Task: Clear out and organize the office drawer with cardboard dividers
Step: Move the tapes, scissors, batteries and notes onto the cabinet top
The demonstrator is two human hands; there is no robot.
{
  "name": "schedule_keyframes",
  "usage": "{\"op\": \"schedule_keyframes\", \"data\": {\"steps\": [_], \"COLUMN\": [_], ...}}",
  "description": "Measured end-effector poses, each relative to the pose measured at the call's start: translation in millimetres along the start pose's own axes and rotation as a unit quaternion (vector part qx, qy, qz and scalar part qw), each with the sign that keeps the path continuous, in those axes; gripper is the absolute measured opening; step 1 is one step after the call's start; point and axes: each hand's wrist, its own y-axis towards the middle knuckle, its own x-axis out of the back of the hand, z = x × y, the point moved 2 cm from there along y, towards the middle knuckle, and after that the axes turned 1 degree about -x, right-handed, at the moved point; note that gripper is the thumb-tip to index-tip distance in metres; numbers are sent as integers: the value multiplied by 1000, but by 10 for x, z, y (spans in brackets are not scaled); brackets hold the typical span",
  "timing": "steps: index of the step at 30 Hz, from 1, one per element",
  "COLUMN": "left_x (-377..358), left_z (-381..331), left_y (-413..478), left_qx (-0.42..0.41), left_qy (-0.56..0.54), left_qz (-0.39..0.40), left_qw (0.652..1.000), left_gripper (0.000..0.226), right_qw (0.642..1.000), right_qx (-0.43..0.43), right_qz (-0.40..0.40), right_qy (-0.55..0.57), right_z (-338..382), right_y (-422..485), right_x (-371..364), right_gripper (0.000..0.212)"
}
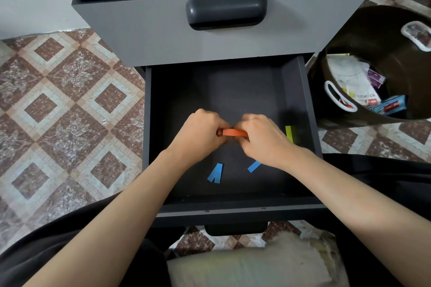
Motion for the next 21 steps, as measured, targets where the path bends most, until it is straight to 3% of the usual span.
{"op": "schedule_keyframes", "data": {"steps": [11, 17, 21], "left_x": [-56, -6, -41], "left_z": [12, 84, 44], "left_y": [-2, -1, -4], "left_qx": [33, 85, 86], "left_qy": [87, 134, 132], "left_qz": [36, 28, 36], "left_qw": [995, 987, 987], "left_gripper": [23, 20, 22], "right_qw": [1000, 992, 993], "right_qx": [-3, -73, -58], "right_qz": [2, 22, 40], "right_qy": [-24, -98, -98], "right_z": [10, -99, -13], "right_y": [11, 7, -15], "right_x": [-6, 28, -22], "right_gripper": [24, 42, 28]}}
